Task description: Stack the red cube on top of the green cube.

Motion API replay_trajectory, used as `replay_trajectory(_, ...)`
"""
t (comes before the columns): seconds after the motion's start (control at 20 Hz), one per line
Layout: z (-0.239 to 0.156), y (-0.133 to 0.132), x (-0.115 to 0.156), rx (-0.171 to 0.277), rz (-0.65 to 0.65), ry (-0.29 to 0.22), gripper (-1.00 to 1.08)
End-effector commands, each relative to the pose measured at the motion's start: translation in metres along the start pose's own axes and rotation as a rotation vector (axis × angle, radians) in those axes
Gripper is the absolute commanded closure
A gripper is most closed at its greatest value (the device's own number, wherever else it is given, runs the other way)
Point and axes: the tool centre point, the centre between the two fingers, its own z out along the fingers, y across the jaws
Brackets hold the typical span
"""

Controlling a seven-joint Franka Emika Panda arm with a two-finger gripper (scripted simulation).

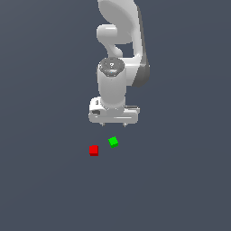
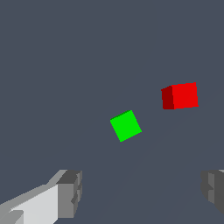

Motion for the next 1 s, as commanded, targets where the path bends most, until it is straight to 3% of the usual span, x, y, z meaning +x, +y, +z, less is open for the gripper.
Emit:
replay_trajectory(0.0, 0.0, 0.0, 0.0, 0.0, 0.0, 0.0, -0.92)
replay_trajectory(0.4, 0.013, 0.015, 0.009, -0.001, -0.015, 0.002, -0.92)
replay_trajectory(0.95, 0.061, 0.07, 0.046, -0.005, -0.073, 0.007, -0.92)
